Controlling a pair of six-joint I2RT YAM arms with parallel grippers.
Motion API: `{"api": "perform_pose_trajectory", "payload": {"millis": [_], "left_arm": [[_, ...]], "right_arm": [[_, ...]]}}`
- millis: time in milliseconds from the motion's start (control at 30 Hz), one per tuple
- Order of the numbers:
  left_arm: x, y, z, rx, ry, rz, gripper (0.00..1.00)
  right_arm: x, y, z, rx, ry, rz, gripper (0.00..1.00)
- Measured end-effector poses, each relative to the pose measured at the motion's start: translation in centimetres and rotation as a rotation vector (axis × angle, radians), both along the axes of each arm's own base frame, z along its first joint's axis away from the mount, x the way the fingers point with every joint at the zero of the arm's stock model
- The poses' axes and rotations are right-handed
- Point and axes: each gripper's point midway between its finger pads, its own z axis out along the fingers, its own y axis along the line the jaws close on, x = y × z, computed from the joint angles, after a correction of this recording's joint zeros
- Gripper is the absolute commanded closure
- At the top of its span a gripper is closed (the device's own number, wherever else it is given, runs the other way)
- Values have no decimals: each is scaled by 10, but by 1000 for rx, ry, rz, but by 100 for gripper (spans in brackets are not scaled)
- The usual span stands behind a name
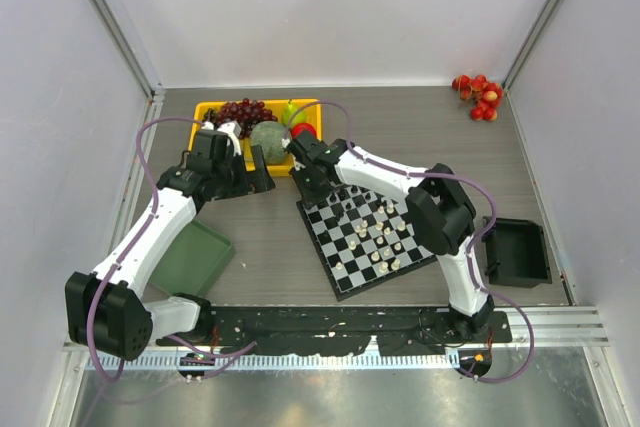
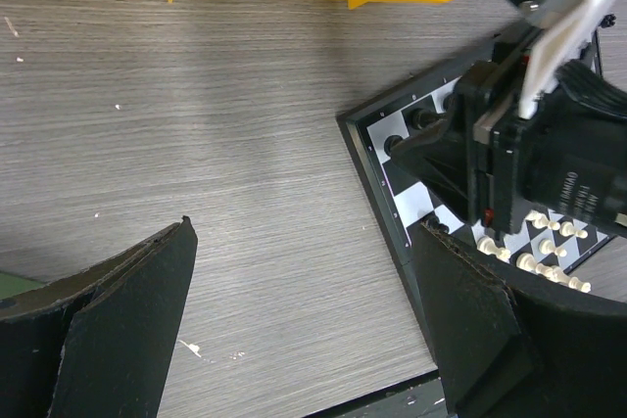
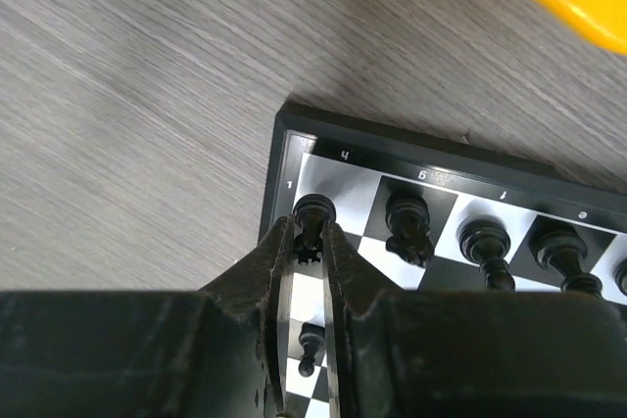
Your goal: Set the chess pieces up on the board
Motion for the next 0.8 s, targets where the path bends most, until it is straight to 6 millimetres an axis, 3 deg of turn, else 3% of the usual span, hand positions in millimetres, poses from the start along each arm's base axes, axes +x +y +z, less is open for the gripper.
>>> {"api": "perform_pose_trajectory", "payload": {"millis": [133,267,700,800], "left_arm": [[0,0,0,0,0,0,1],[0,0,0,0,0,0,1],[0,0,0,0,0,0,1],[0,0,0,0,0,0,1]], "right_arm": [[-1,-2,-15,-27,20,-4,82],[1,-1,-14,-24,15,-4,82],[1,1,-18,-29,27,4,58],[2,3,-10,-20,21,10,54]]}}
